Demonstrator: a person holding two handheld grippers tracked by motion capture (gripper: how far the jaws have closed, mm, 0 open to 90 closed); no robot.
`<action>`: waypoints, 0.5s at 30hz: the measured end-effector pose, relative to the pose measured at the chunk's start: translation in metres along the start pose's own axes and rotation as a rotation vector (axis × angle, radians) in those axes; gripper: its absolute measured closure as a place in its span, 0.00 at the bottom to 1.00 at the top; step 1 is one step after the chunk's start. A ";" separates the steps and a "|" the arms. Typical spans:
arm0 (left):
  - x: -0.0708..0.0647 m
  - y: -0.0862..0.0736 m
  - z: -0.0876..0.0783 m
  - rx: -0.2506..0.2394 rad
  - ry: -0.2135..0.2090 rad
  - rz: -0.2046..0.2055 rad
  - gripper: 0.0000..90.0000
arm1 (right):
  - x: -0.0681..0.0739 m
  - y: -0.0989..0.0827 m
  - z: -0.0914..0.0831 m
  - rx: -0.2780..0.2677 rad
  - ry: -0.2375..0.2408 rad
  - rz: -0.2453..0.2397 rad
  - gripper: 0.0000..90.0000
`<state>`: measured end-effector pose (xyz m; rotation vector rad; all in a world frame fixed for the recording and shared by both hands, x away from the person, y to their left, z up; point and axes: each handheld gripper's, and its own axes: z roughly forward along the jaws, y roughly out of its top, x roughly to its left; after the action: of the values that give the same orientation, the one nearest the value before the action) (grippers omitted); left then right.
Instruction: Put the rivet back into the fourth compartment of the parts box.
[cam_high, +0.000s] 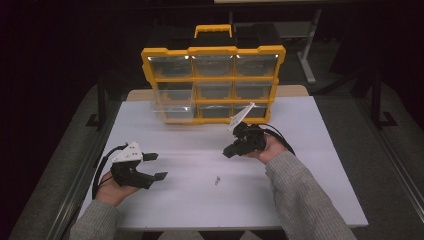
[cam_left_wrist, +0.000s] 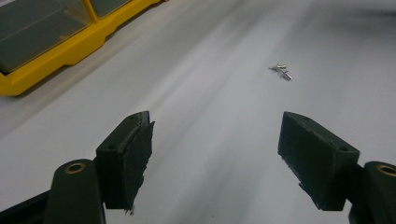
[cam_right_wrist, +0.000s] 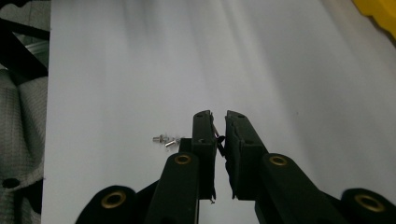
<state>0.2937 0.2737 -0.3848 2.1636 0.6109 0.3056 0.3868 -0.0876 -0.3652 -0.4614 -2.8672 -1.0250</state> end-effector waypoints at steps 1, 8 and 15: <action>0.000 0.000 0.000 -0.001 0.000 0.000 0.28 | -0.001 0.001 -0.001 -0.006 0.004 0.005 0.90; 0.000 0.000 0.000 -0.002 0.002 0.006 0.28 | -0.007 0.011 -0.010 -0.013 0.002 0.013 0.90; 0.001 0.000 -0.001 -0.002 0.003 0.005 0.28 | -0.013 0.026 -0.021 -0.031 -0.015 -0.009 0.90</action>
<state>0.2937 0.2750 -0.3845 2.1637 0.6069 0.3123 0.4061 -0.0848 -0.3346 -0.4613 -2.8728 -1.0734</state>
